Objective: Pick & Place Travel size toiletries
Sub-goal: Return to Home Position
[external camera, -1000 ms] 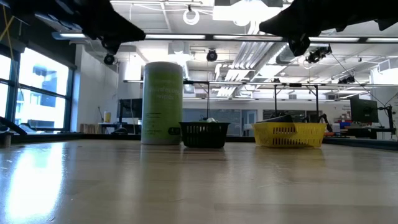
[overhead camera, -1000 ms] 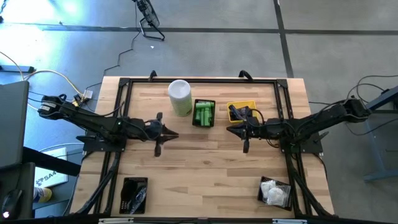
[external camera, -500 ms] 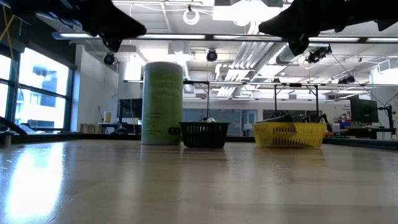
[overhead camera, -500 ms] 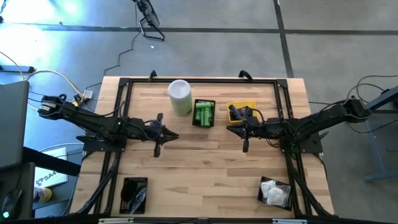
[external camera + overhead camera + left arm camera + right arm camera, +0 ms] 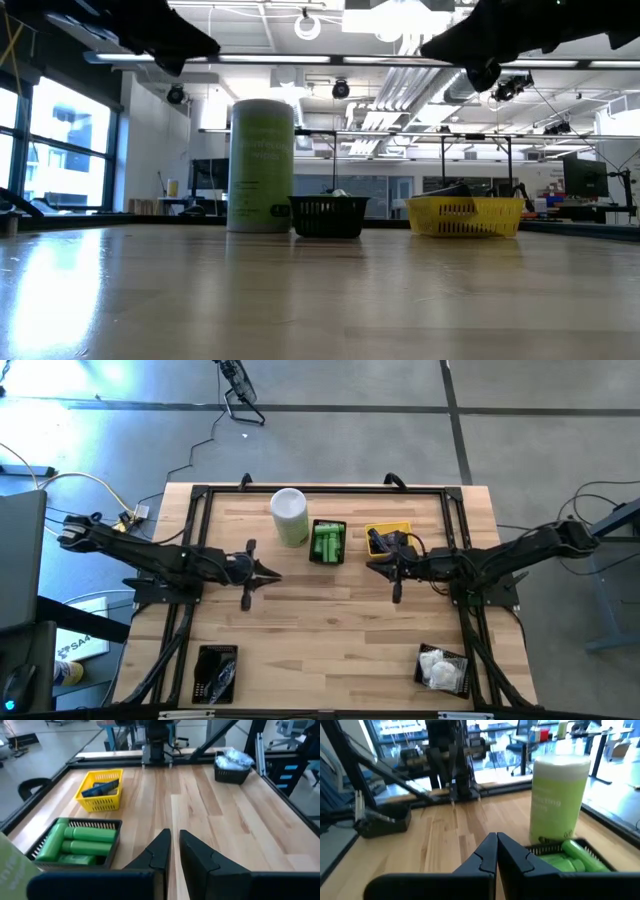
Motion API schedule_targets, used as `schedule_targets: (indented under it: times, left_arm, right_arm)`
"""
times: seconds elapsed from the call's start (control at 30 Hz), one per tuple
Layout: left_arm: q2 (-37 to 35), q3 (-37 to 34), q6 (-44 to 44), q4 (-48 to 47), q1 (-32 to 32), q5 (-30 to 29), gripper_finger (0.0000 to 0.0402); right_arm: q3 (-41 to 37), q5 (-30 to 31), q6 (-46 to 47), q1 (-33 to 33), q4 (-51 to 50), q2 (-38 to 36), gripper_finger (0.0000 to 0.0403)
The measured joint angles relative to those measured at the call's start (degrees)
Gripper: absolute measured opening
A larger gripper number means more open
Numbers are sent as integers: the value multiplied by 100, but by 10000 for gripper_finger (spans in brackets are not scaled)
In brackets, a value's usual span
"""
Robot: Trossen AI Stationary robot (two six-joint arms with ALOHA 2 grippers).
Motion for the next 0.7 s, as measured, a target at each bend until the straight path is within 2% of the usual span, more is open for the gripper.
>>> schedule_targets:
  times: [0.33,0.7]
  left_arm:
    - [-478,-18,36,-411,0,-191,33]
    - [-1399,-691,10,-228,0,-225,33]
  right_arm:
    - [2,-4,-49,0,-642,-688,3]
    - [-4,-2,-51,0,-1285,-1380,3]
